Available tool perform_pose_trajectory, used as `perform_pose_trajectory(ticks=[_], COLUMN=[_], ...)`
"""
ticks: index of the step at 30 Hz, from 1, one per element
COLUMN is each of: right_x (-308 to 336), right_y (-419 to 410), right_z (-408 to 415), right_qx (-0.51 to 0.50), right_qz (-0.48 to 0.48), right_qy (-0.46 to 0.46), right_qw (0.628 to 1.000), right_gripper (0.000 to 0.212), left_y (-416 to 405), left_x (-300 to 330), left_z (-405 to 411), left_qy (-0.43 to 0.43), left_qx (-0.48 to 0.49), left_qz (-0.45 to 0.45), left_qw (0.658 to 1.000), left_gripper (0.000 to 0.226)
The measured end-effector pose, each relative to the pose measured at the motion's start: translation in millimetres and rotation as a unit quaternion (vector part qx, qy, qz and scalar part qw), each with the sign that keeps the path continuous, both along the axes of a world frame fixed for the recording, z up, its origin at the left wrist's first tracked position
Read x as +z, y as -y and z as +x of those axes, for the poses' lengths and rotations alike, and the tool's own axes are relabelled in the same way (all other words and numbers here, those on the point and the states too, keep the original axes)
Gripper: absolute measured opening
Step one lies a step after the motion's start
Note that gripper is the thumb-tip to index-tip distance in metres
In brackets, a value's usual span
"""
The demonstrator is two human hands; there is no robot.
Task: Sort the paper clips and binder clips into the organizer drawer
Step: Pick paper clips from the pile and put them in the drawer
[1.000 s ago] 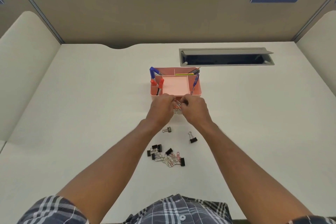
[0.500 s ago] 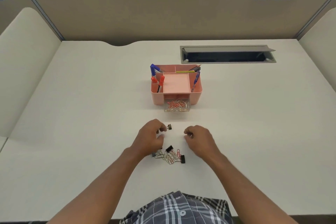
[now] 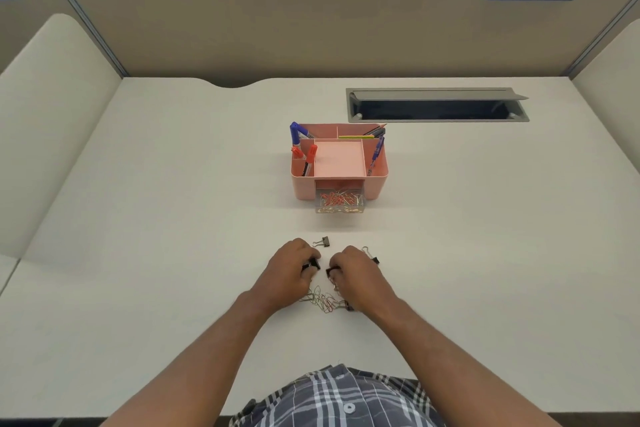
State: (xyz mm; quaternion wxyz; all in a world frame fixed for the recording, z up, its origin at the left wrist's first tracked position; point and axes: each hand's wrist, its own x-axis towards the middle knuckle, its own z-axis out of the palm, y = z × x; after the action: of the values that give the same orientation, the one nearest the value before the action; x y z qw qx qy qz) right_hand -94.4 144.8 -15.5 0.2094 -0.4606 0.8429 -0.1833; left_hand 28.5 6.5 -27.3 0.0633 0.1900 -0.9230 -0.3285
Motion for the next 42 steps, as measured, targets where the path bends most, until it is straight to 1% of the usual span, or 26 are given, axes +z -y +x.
perform_pose_trajectory(ticks=[6,12,15,17,19,21,24,26,30,32,34,36,38,39,41,42], right_x=[2.3,9.8,17.0,16.9,12.9,7.9,1.2,0.1,0.2,2.6,6.2,9.1,12.7,13.5,10.0,7.4], right_y=[-2.8,-5.7,-11.6,-16.0,-19.8,-21.6,-20.4,-20.2,-24.7,-26.9,-28.0,-29.7,-31.5,-32.5,-34.8,-35.2], right_z=[-21.7,-25.6,-17.4,-7.3,5.1,14.8,20.3,21.2,18.4,15.5,11.3,8.8,12.2,15.7,22.4,25.9], right_qx=[-0.057,-0.091,-0.074,-0.046,-0.02,-0.017,-0.025,-0.018,0.032,0.021,-0.02,-0.049,-0.043,-0.035,-0.015,-0.005], right_qz=[-0.001,-0.019,0.003,0.043,0.059,0.045,0.025,0.015,0.0,-0.013,0.004,0.043,0.069,0.074,0.077,0.071], right_qy=[-0.033,-0.032,-0.035,-0.042,-0.044,-0.038,-0.049,-0.05,-0.026,-0.003,0.002,-0.008,-0.007,0.001,0.007,0.001], right_qw=[0.998,0.995,0.997,0.997,0.997,0.998,0.998,0.998,0.999,1.0,1.0,0.998,0.997,0.997,0.997,0.997], right_gripper=[0.017,0.016,0.02,0.023,0.023,0.022,0.027,0.029,0.035,0.036,0.037,0.031,0.022,0.025,0.037,0.039], left_y=[-2.6,-3.4,-3.7,-5.0,-6.9,-9.0,-12.8,-15.4,-18.1,-19.1,-20.4,-21.7,-22.5,-22.9,-24.3,-25.0], left_x=[-2.9,-2.6,-3.3,-2.6,-3.7,-6.9,-11.4,-11.1,-9.6,-10.2,-11.2,-12.4,-13.7,-13.9,-14.0,-13.9], left_z=[-10.8,-12.7,-5.1,3.4,13.4,21.7,28.5,30.9,38.7,43.0,45.9,47.1,46.1,45.1,42.3,41.3], left_qy=[0.0,-0.031,-0.059,-0.065,-0.056,-0.044,-0.039,-0.042,-0.045,-0.048,-0.045,-0.033,-0.027,-0.028,-0.033,-0.036], left_qx=[0.023,0.037,0.05,0.066,0.082,0.091,0.095,0.094,0.078,0.067,0.059,0.05,0.042,0.04,0.04,0.041], left_qz=[0.014,0.015,0.016,0.013,0.012,0.005,-0.01,-0.011,0.005,-0.001,-0.013,-0.032,-0.05,-0.053,-0.053,-0.051], left_qw=[1.0,0.999,0.997,0.996,0.995,0.995,0.995,0.995,0.996,0.997,0.997,0.998,0.997,0.997,0.997,0.997], left_gripper=[0.025,0.026,0.026,0.031,0.036,0.032,0.026,0.028,0.041,0.043,0.042,0.04,0.036,0.033,0.03,0.029])
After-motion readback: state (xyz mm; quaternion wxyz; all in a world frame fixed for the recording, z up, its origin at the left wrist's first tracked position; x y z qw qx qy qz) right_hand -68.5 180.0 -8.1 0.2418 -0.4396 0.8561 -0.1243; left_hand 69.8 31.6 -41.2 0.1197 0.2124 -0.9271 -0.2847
